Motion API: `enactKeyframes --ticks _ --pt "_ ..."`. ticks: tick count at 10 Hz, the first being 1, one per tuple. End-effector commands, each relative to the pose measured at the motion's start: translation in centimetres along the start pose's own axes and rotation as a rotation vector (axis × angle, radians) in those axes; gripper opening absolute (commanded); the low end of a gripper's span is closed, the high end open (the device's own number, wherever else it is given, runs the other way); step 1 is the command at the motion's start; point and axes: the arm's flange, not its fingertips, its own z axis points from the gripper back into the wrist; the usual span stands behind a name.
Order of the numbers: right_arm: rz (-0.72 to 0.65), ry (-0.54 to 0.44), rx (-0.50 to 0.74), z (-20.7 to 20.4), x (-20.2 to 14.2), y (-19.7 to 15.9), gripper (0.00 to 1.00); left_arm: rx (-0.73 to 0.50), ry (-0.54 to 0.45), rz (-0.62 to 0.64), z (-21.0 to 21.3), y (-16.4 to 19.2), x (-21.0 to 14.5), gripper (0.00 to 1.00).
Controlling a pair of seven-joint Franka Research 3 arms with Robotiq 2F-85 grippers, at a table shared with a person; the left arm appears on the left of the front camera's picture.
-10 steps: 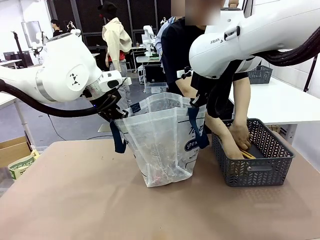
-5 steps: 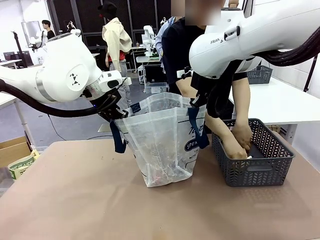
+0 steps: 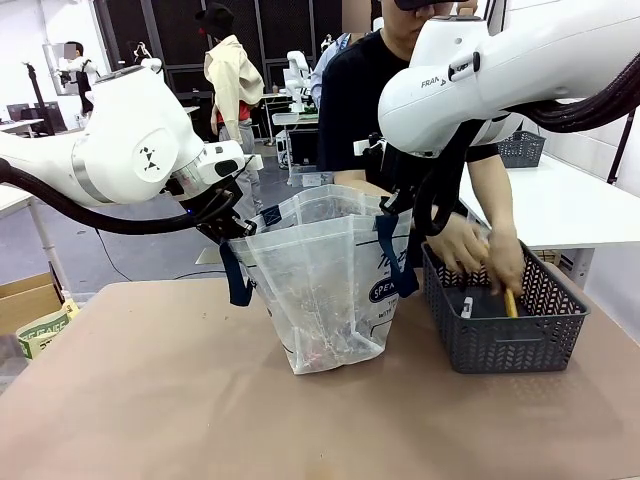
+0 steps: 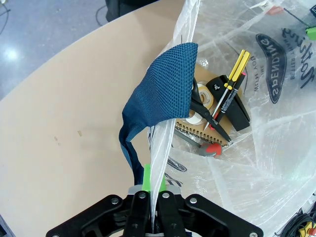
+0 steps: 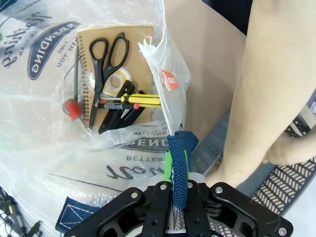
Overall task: Transfer purchased items from the store into the shopping bag.
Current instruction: Move the Reusable shopping bag to the right side of the table.
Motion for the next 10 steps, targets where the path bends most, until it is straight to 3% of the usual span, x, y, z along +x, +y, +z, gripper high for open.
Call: enactKeyframes --ticks 1,10 --pt "-0.004 0.001 -0.001 -0.01 -0.09 -0.16 0.00 0.002 -0.001 0.006 0.07 0.23 -0.05 0.00" --pt "-0.004 0.001 -0.001 -0.01 -0.09 -0.16 0.00 0.002 -0.001 0.006 0.07 0.23 -0.05 0.00"
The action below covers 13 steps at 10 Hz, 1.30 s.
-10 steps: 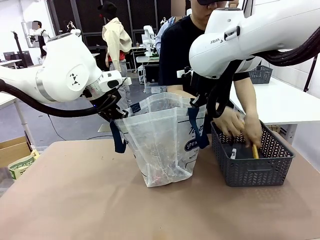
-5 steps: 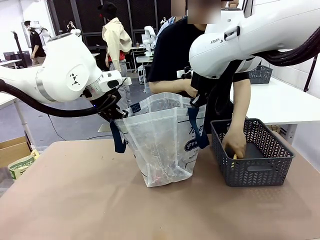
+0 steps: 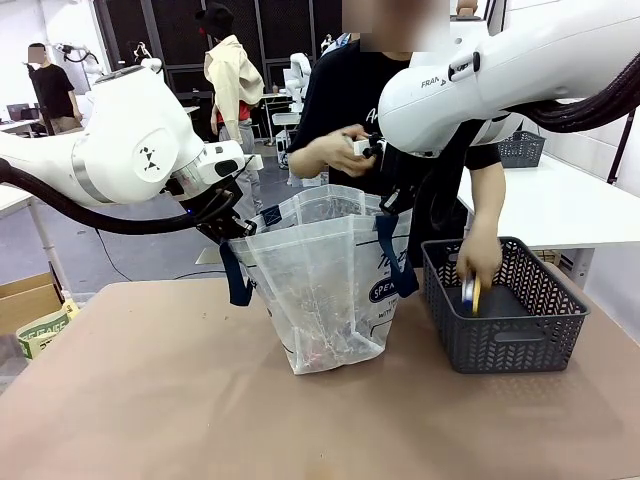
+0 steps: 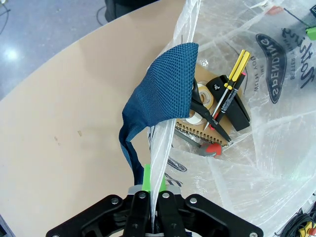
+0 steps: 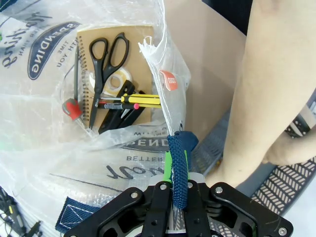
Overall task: Transfer purchased items from the store into the shopping bag.
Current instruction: Move the Reusable shopping bag to the right side of the table.
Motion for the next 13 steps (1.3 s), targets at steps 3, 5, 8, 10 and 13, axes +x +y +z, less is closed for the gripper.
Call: enactKeyframes --ticks 3,5,8,10,13 --pt "-0.004 0.001 -0.001 -0.01 -0.09 -0.16 0.00 0.002 -0.001 0.006 0.07 0.23 -0.05 0.00" --pt "-0.004 0.001 -0.001 -0.01 -0.09 -0.16 0.00 0.002 -0.001 0.006 0.07 0.23 -0.05 0.00" --pt "-0.004 0.001 -0.001 -0.01 -0.09 -0.16 0.00 0.002 -0.001 0.006 0.07 0.23 -0.05 0.00" --pt "-0.004 0.001 -0.001 -0.01 -0.09 -0.16 0.00 0.002 -0.001 0.006 0.07 0.23 -0.05 0.00" --pt "-0.004 0.001 -0.001 -0.01 -0.09 -0.16 0.00 0.002 -0.001 0.006 0.07 0.23 -0.05 0.00"
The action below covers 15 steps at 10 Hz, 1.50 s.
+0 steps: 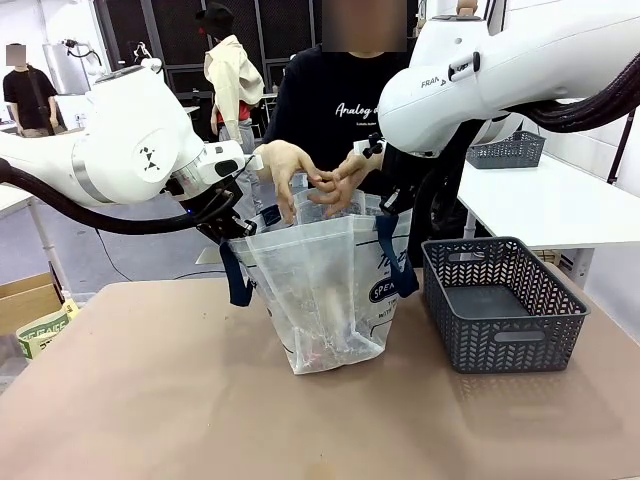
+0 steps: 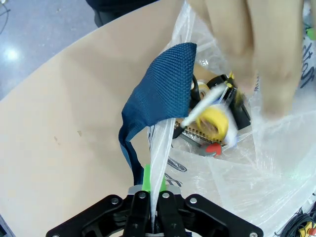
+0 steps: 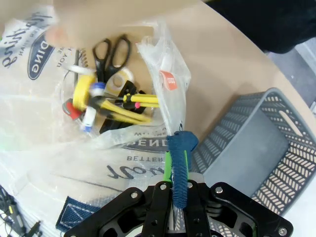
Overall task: Transfer purchased items from the store into the shopping bag.
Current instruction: Move the Reusable shopping bag to the right side of the table.
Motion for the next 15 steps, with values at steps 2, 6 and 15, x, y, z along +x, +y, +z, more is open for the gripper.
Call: enactKeyframes --ticks 2,6,15 --pt "-0.004 0.001 -0.001 -0.01 -0.09 -0.15 0.00 0.002 -0.001 0.006 0.08 0.23 -0.05 0.00" --pt "-0.004 0.001 -0.001 -0.01 -0.09 -0.15 0.00 0.002 -0.001 0.006 0.08 0.23 -0.05 0.00" --pt "-0.004 0.001 -0.001 -0.01 -0.09 -0.15 0.00 0.002 -0.001 0.006 0.08 0.23 -0.05 0.00"
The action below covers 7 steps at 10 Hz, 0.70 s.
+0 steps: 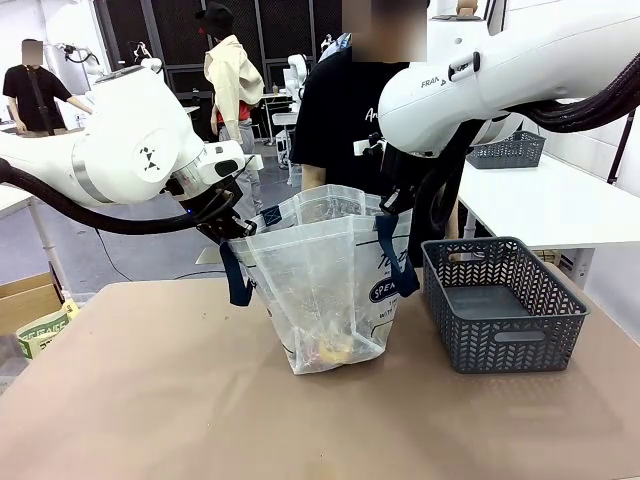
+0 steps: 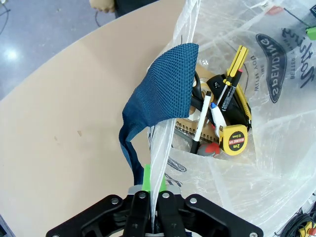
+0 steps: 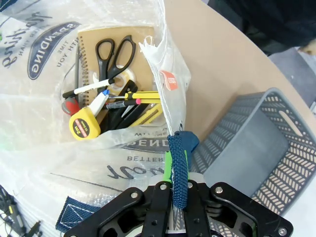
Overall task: Transfer purchased items from the store into the shopping bag.
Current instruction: Move the Reusable shopping bag to the right side of the table.
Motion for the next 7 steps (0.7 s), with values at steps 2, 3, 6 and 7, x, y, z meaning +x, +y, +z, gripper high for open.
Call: enactKeyframes --ticks 2,3,6,7 --pt "-0.004 0.001 -0.001 -0.01 -0.09 -0.15 0.00 0.002 -0.001 0.006 0.08 0.24 -0.05 0.00" --pt "-0.004 0.001 -0.001 -0.01 -0.09 -0.15 0.00 0.002 -0.001 0.006 0.08 0.24 -0.05 0.00" --pt "-0.004 0.001 -0.001 -0.01 -0.09 -0.15 0.00 0.002 -0.001 0.006 0.08 0.24 -0.05 0.00" --pt "-0.004 0.001 -0.001 -0.01 -0.09 -0.15 0.00 0.002 -0.001 0.006 0.08 0.24 -0.05 0.00"
